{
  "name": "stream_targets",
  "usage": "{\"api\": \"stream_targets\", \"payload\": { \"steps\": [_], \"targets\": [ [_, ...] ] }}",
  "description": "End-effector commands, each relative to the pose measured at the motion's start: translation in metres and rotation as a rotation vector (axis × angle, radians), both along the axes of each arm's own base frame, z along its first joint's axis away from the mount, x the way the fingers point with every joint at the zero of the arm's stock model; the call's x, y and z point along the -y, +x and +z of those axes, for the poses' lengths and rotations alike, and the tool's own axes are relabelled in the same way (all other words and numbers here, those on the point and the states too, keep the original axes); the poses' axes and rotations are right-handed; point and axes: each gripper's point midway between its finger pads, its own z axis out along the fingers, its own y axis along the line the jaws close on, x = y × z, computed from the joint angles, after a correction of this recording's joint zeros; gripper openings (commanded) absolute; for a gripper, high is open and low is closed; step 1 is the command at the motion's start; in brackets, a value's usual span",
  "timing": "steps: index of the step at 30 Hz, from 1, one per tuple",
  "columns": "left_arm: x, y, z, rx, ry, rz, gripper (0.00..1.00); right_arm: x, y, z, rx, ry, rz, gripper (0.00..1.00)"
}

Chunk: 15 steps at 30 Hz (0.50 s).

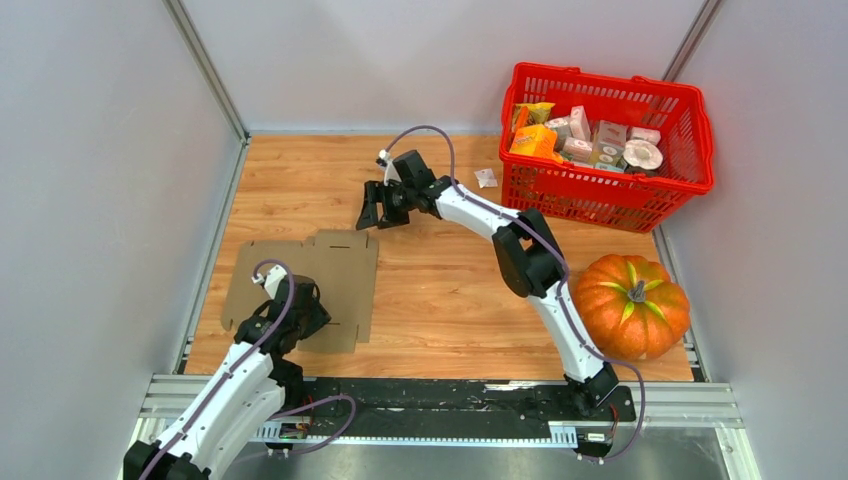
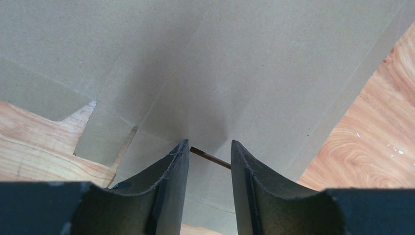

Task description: Fold the paper box

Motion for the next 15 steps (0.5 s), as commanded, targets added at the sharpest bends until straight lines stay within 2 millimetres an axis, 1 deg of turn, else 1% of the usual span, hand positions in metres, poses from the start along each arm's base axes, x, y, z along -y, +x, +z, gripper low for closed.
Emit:
{"api": "stream_targets", "payload": {
  "steps": [1, 2, 4, 6, 7, 9, 11, 12, 14, 15],
  "targets": [
    [0.004, 0.009, 0.002, 0.037, -0.026, 0.014, 0.45, -0.02, -0.01, 0.002, -0.077, 0.1, -0.01, 0.73],
    [0.003, 0.008, 0.001, 0.035, -0.023, 0.014, 0.45, -0.024, -0.011, 0.002, -0.081, 0.12, -0.013, 0.72],
    [0.003, 0.006, -0.001, 0.032, -0.021, 0.017, 0.44, -0.021, -0.013, -0.01, -0.129, 0.119, -0.043, 0.7],
    [0.002, 0.005, -0.003, 0.029, -0.02, 0.018, 0.44, -0.023, -0.012, -0.016, -0.136, 0.133, -0.048, 0.68],
    [0.002, 0.004, -0.003, 0.031, -0.023, 0.019, 0.44, -0.023, -0.012, -0.023, -0.154, 0.134, -0.05, 0.68],
    [0.002, 0.003, -0.004, 0.028, -0.025, 0.017, 0.44, -0.029, -0.015, -0.023, -0.176, 0.173, -0.032, 0.65],
    [0.002, 0.003, -0.003, 0.035, -0.024, 0.015, 0.44, -0.034, -0.018, -0.026, -0.205, 0.208, -0.01, 0.58],
    [0.002, 0.003, -0.003, 0.036, -0.024, 0.012, 0.44, -0.035, -0.018, -0.029, -0.215, 0.215, -0.01, 0.57],
    [0.002, 0.003, -0.003, 0.036, -0.019, 0.007, 0.44, -0.039, -0.018, -0.028, -0.218, 0.254, -0.002, 0.49],
    [0.002, 0.003, -0.002, 0.038, -0.021, 0.005, 0.44, -0.039, -0.019, -0.029, -0.238, 0.261, -0.012, 0.46]
  ]
}}
